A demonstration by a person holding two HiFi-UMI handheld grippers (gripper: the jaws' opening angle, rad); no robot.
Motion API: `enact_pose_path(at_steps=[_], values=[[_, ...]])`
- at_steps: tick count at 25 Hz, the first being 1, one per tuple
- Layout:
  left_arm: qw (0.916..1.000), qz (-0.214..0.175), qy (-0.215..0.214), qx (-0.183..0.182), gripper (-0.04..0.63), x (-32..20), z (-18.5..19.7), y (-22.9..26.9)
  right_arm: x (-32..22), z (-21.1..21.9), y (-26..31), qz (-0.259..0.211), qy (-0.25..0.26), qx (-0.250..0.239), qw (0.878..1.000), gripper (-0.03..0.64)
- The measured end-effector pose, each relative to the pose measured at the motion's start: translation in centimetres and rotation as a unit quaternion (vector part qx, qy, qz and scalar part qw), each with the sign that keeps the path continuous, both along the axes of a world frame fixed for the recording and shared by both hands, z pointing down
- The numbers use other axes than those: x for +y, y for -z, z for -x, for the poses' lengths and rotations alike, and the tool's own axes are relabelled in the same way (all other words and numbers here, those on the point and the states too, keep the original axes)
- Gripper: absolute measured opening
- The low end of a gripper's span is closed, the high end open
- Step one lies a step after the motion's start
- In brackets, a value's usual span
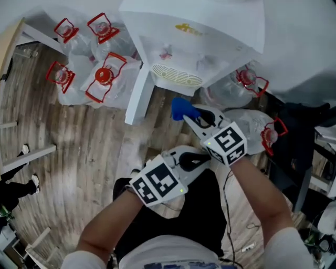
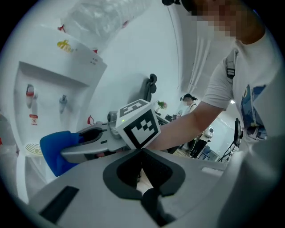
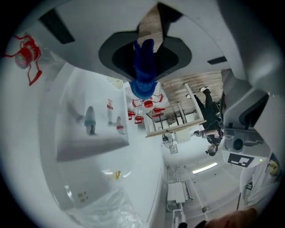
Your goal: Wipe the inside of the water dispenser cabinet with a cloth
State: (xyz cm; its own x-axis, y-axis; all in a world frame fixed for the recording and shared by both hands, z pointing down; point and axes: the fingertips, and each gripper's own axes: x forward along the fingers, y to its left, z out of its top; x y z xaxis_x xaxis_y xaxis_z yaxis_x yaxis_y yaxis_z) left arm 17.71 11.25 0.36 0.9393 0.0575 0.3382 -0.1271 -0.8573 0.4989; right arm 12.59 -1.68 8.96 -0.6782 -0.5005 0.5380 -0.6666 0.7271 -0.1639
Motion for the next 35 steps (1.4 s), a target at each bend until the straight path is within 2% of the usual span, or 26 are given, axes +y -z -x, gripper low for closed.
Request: enact_pose_path(at_steps=[4, 7, 14, 22, 27, 35], values=[[0.9999, -0.008, -0.014, 0.004, 0.003, -0.7, -0.3, -7.3, -1.7, 1.1, -8.5, -0.007, 0.005, 0.01, 1.0, 0.084], [0.9992, -0.015, -0.037, 0.009, 0.003, -0.4, -0.5, -12.1, -2.7, 1.2, -15.1, 0.006, 0.004, 0.015, 1.0, 0.084], [0.9969, -0.028, -0.069, 0.026, 0.003, -0.9, -0.5, -20.7, -7.7, 1.3, -26.6, -0.006, -0.017, 0.029, 0.999, 0.084], [0.9941, -0.039, -0.09, 0.045, 0.003, -2.6, 0.0, -26.4, -14.2, -0.2, -36.7, -0.024, -0.081, 0.049, 0.995, 0.084], [0.9938, -0.044, -0.089, 0.051, 0.003, -4.0, 0.6, -28.8, -18.8, -0.4, -41.8, -0.037, -0.112, 0.069, 0.991, 0.084], [0.9944, -0.037, -0.089, 0.045, 0.003, -4.6, 1.9, -31.9, -25.7, -0.1, -47.2, -0.049, -0.151, 0.084, 0.984, 0.084]])
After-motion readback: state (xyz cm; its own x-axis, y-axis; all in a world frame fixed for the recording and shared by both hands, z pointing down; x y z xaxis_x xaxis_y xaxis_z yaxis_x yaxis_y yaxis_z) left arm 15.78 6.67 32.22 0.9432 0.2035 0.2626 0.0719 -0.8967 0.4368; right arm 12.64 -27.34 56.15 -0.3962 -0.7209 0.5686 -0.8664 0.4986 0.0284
